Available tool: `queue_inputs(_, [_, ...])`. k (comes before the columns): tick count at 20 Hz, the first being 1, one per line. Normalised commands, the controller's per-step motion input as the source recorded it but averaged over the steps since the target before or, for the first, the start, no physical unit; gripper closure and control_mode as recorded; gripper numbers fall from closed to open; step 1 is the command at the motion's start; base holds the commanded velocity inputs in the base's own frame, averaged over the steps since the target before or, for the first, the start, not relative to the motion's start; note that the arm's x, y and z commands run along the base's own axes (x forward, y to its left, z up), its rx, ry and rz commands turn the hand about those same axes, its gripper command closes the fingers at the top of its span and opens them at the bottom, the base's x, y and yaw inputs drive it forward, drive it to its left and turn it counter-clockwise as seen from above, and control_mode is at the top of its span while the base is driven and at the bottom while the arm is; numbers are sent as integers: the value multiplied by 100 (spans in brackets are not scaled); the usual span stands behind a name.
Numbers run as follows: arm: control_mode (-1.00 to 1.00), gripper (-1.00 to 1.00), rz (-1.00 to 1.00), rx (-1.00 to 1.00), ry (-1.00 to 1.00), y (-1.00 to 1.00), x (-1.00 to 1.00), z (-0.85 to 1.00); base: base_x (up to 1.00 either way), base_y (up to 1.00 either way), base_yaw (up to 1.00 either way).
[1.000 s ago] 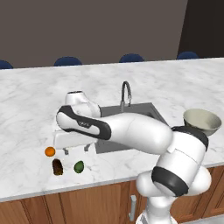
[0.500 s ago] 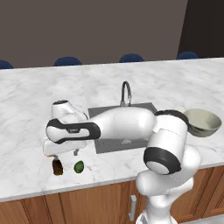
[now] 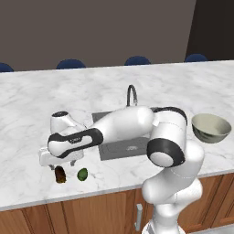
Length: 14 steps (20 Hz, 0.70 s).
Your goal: There is a mixed pile of frozen fruits and vegetables on the counter. Locate all the frozen vegetables and place the items in a bowl on the counter. Take all the frozen fruits and defrost them in a running sink.
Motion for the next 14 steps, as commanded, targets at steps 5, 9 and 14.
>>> queue_inputs(5, [-100,-100,0,-1,1,5,13,-16,0,0,0])
queue_inputs(9, [-100,-100,0,-3,0,17,-4,-28,0,0,0])
queue_inputs(14, [-100,-100,0,0,-2,4,5,-34,0,0,0])
